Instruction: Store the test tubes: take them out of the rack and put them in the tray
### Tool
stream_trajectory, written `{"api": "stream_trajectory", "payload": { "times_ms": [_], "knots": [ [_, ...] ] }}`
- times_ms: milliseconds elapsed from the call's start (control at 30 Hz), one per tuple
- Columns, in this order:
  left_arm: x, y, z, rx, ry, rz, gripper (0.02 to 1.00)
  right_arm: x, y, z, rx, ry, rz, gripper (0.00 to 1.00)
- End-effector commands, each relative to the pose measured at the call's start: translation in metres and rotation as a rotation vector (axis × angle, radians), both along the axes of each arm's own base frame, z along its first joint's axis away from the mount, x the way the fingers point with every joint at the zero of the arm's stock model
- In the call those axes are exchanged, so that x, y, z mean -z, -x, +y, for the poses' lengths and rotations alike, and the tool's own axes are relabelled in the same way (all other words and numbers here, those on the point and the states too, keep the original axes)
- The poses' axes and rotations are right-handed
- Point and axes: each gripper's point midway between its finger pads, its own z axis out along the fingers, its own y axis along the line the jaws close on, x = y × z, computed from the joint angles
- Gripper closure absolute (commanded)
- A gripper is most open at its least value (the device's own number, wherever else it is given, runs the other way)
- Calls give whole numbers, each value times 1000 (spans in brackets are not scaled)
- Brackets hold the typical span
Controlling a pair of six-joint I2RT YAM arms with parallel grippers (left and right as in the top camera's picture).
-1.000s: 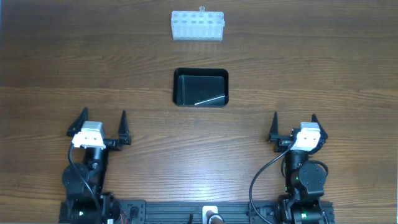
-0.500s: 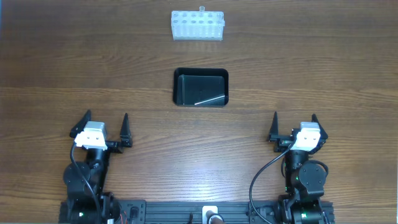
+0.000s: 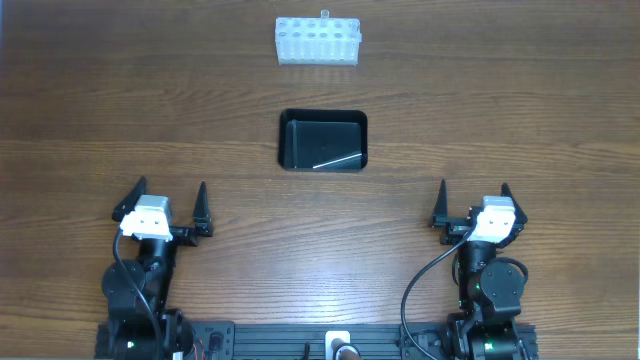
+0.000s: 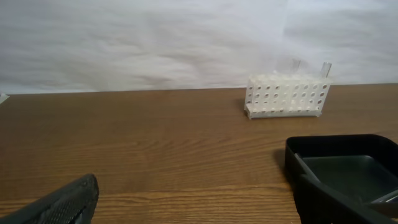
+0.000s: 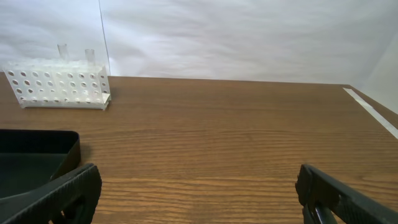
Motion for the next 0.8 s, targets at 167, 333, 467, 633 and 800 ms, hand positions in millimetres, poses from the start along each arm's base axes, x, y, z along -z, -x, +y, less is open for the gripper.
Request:
{"api": "stream_trajectory", "payload": {
  "times_ms": [167,333,467,633,800],
  "knots": [
    [1,0,-2,12,-13,-2,18,-5,0,-3,13,0,-26,7],
    [1,0,-2,12,-13,-2,20,-8,0,-2,13,-1,-41,7],
    [1,0,-2,12,-13,-2,20,-30,0,1,-2,-13,-128,7],
    [1,0,-2,12,-13,-2,18,-37,-1,6,-31,-17,-158,7],
    [1,0,-2,12,-13,-2,18,-54,-13,7,-36,-34,-179,9]
  ]
}}
